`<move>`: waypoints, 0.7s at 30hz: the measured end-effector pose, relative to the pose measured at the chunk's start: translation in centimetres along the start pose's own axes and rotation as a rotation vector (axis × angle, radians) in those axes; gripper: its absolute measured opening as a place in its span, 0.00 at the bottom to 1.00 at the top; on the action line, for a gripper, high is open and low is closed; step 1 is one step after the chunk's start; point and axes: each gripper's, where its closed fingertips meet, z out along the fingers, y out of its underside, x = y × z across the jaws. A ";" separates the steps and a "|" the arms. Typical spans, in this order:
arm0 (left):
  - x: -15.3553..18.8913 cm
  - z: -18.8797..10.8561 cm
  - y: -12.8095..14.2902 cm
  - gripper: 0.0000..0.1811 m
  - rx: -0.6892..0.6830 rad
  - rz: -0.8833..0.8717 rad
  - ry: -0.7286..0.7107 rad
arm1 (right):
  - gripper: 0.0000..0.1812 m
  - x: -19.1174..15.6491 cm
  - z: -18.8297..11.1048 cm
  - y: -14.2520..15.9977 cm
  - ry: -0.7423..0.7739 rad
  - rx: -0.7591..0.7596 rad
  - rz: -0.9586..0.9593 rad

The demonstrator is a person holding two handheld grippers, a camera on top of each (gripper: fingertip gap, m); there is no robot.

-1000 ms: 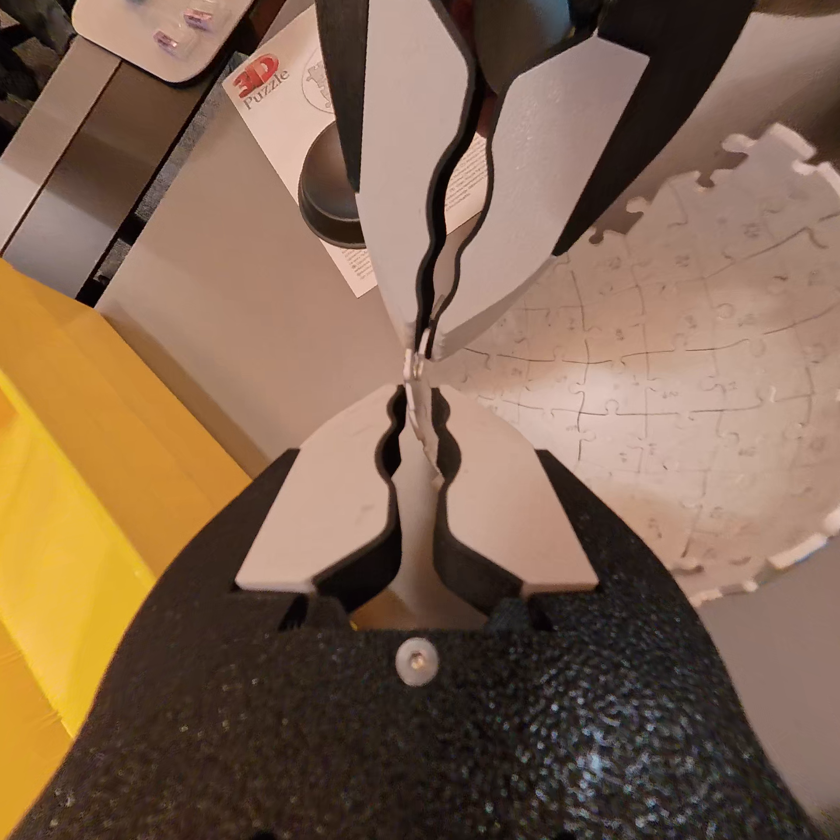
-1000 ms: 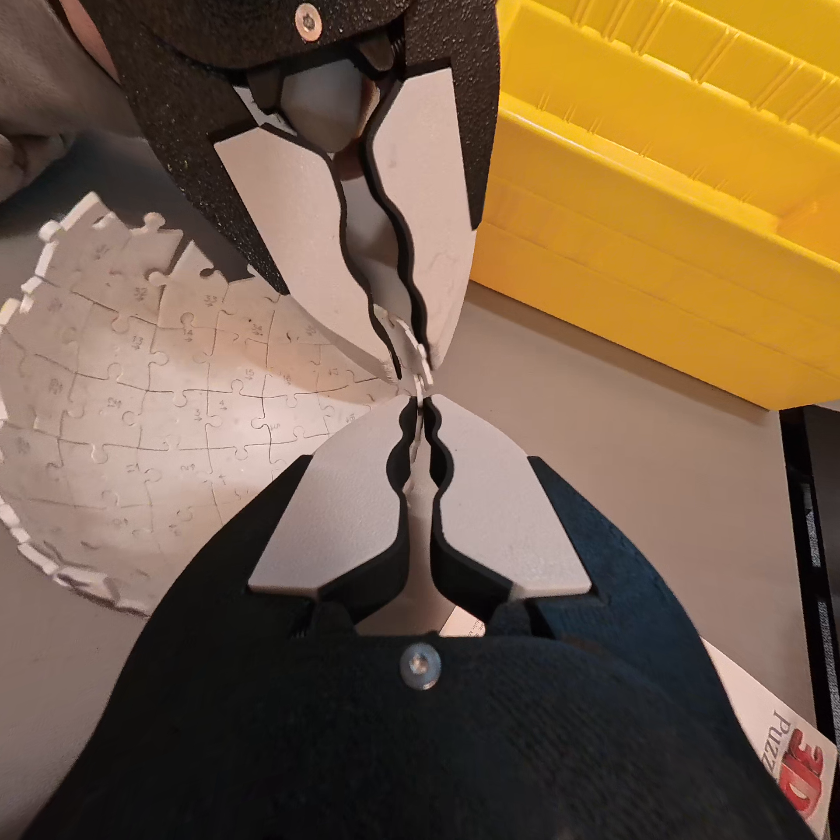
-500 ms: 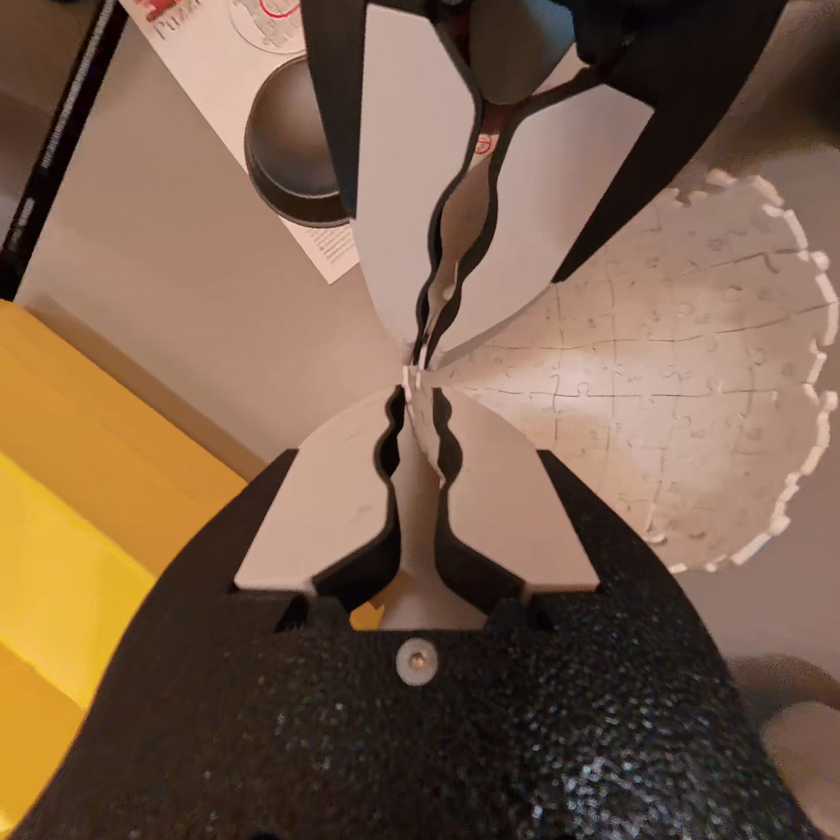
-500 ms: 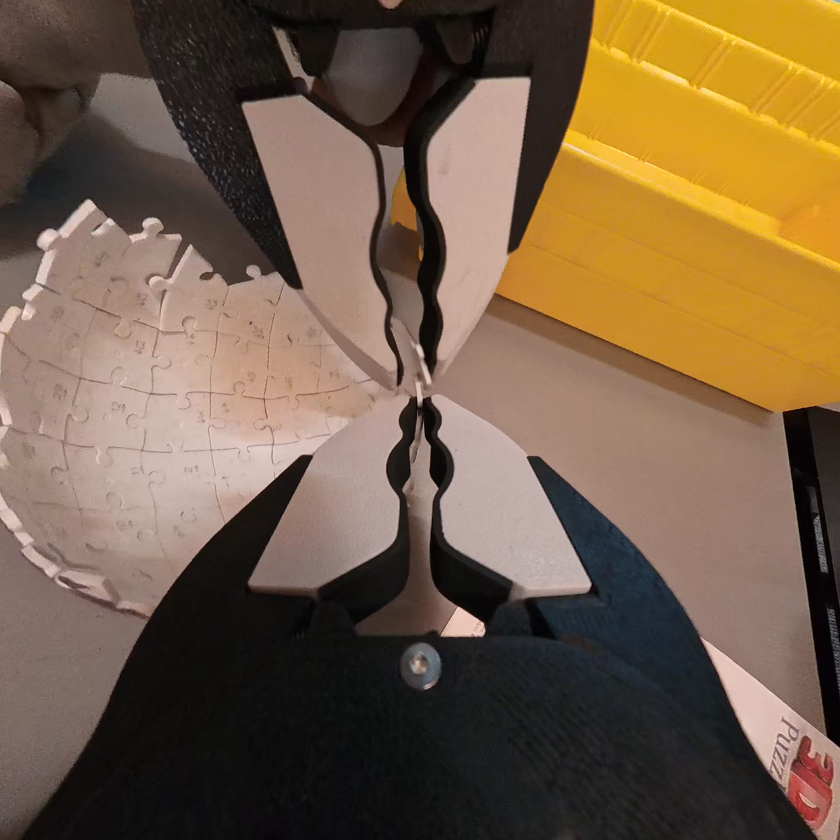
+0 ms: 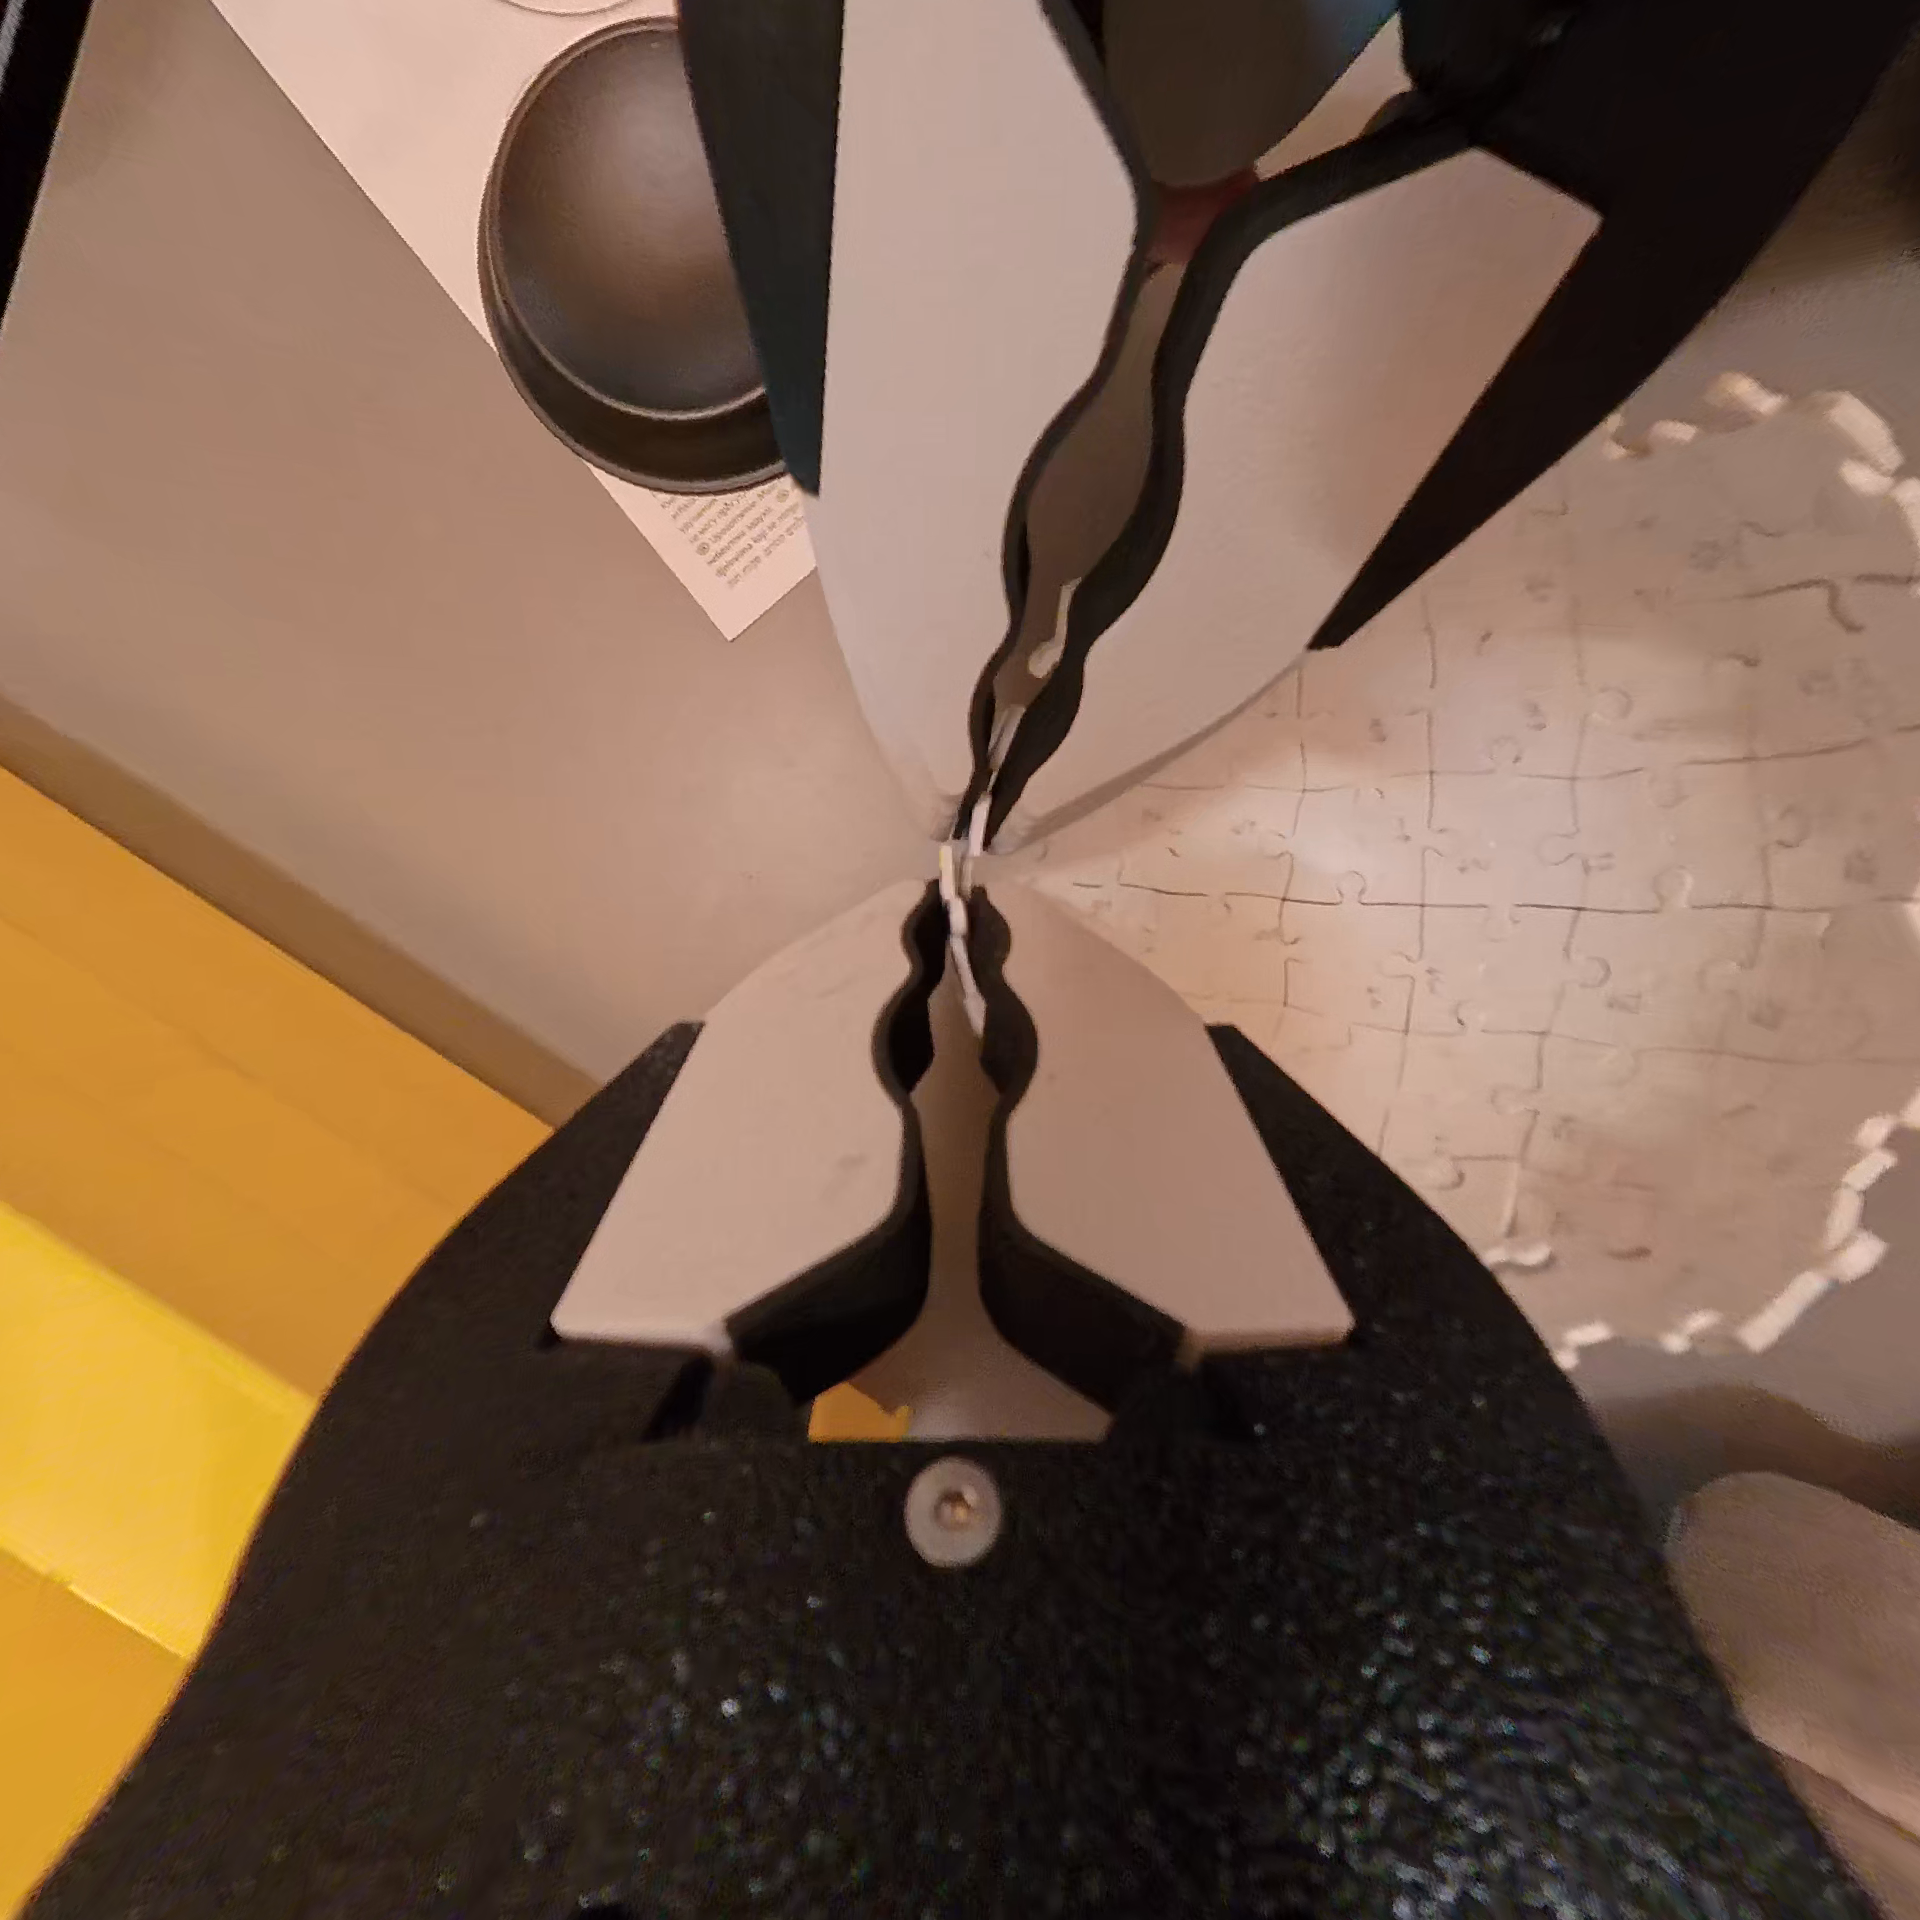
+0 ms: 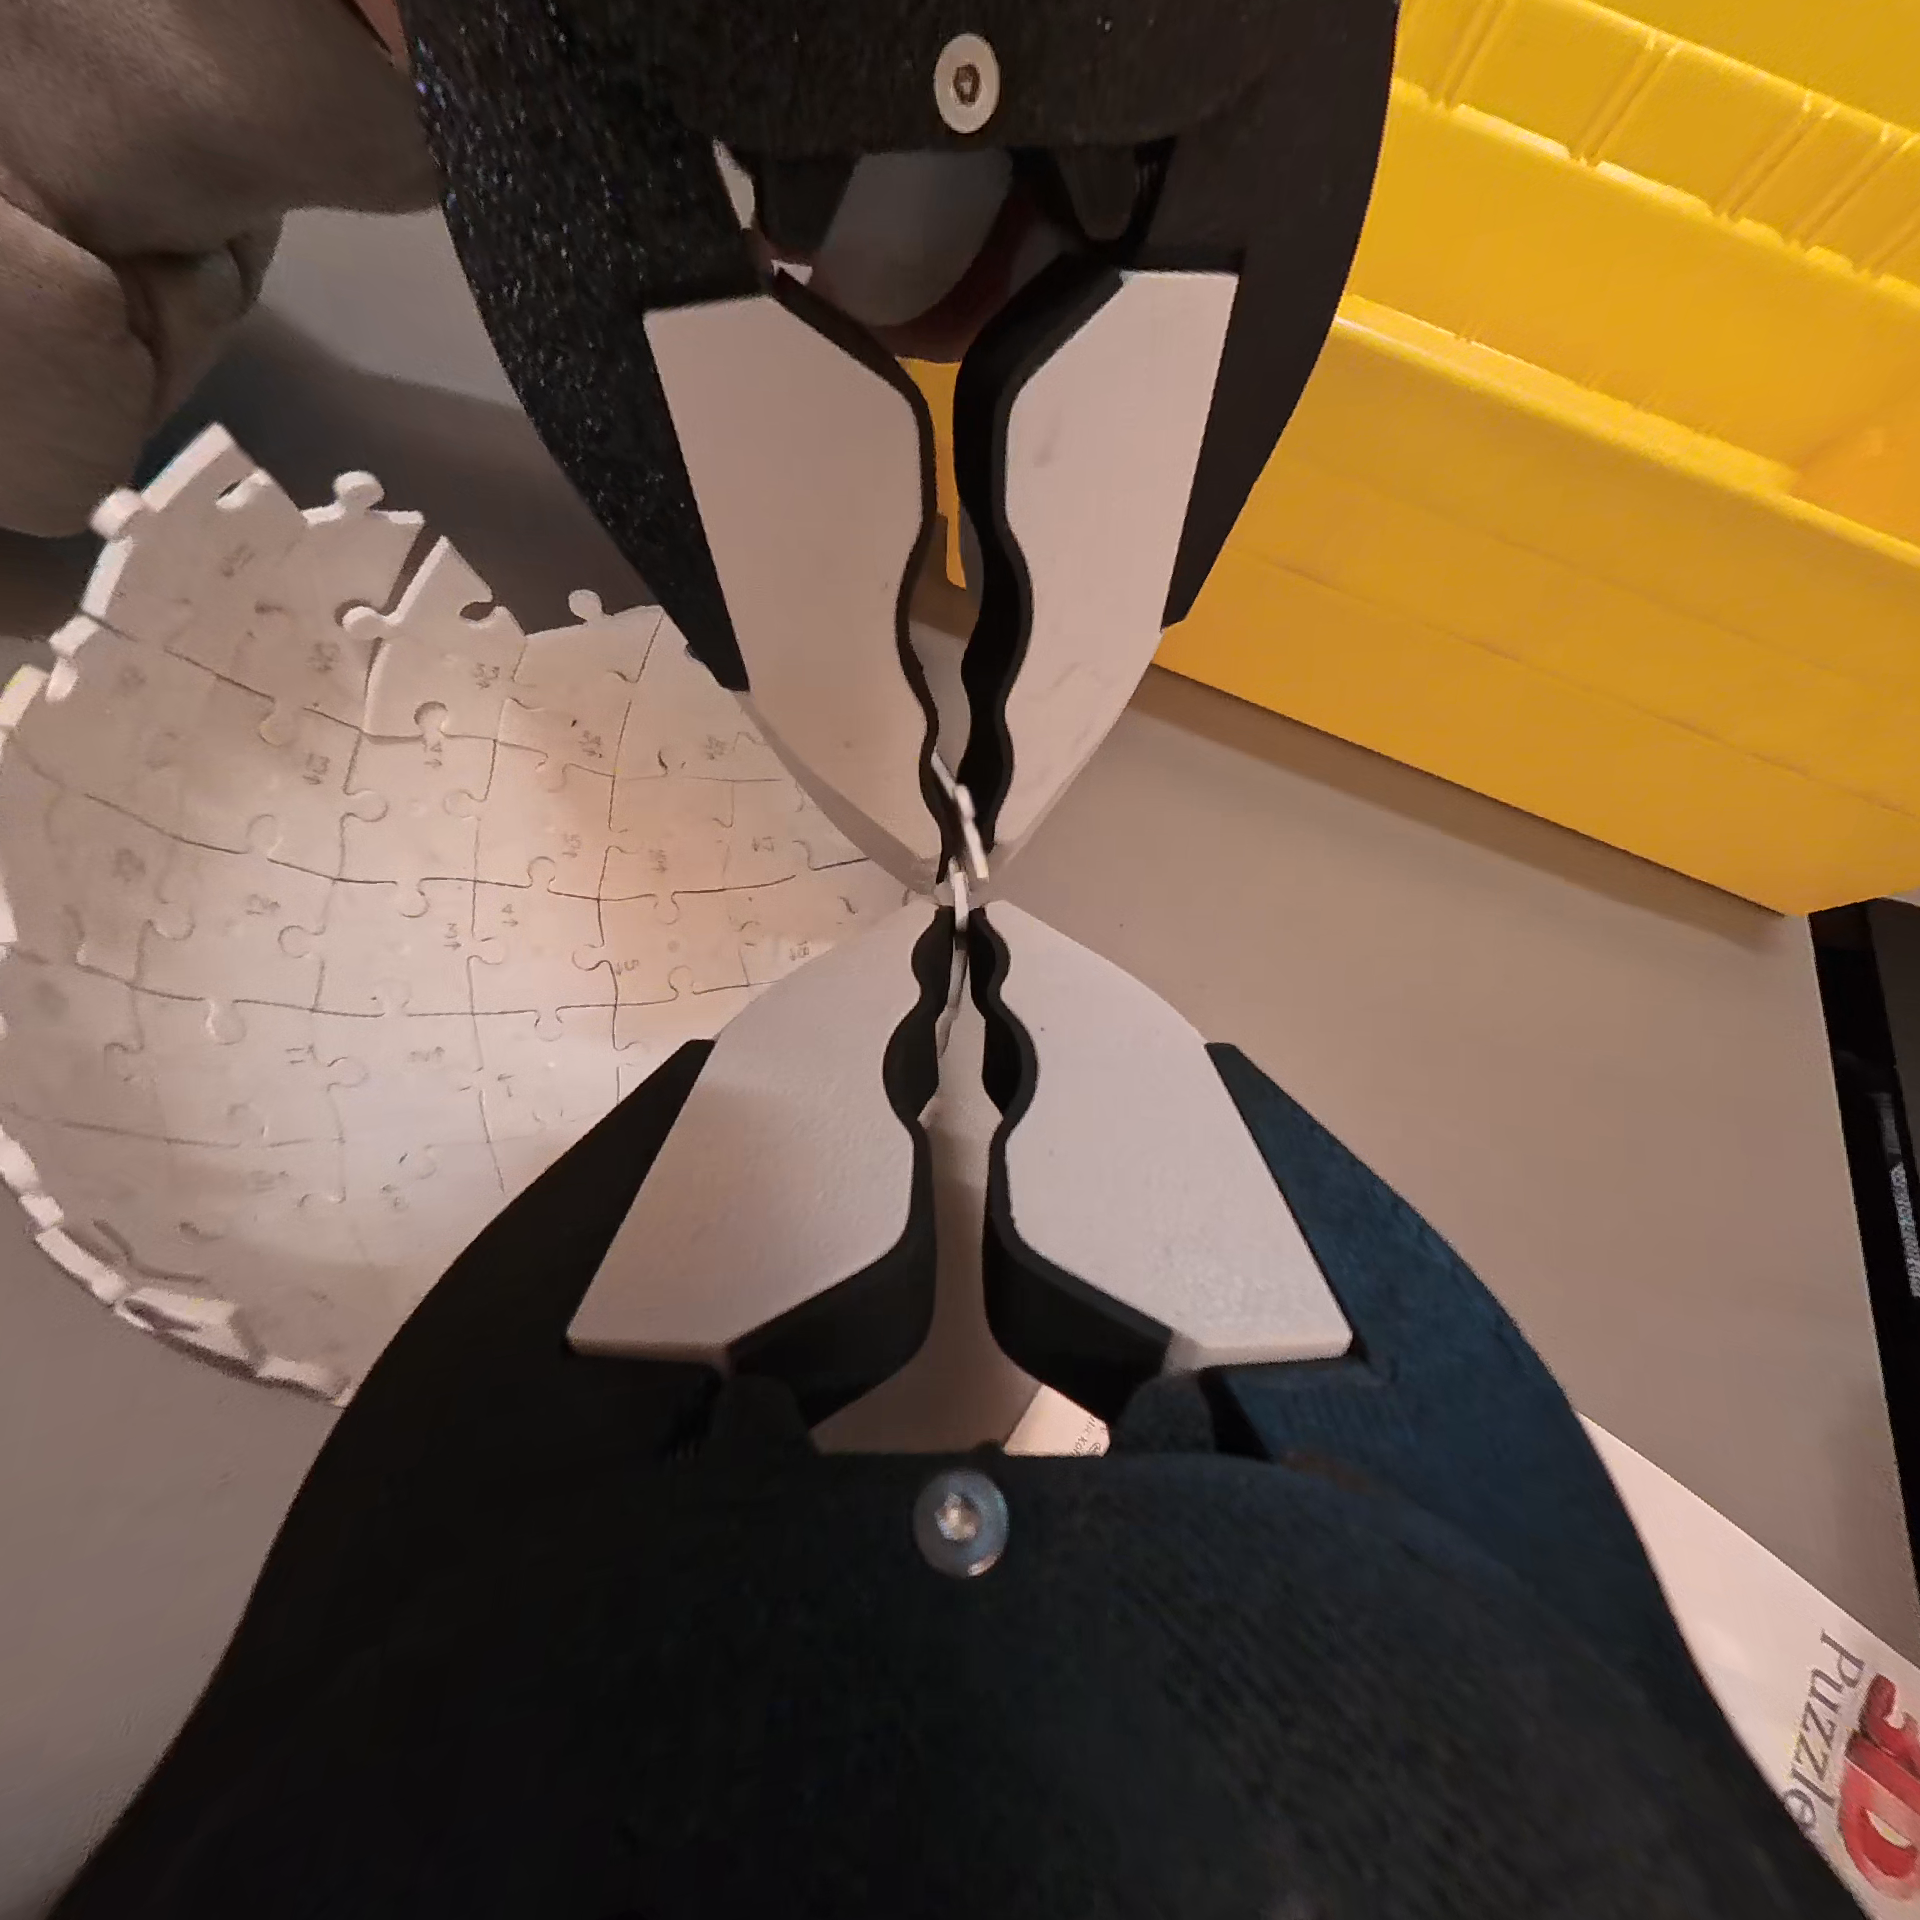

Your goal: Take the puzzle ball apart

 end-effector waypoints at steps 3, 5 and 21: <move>0.0 0.0 0.0 0.01 0.002 0.000 0.004 | 0.02 0.0 0.0 0.0 -0.002 0.006 0.008; 0.0 0.0 0.0 0.01 0.005 0.008 0.000 | 0.02 0.0 0.0 0.0 -0.001 0.007 0.006; -0.2 -0.3 0.1 0.01 0.024 0.008 -0.019 | 0.02 0.3 -0.3 0.1 0.001 0.019 0.040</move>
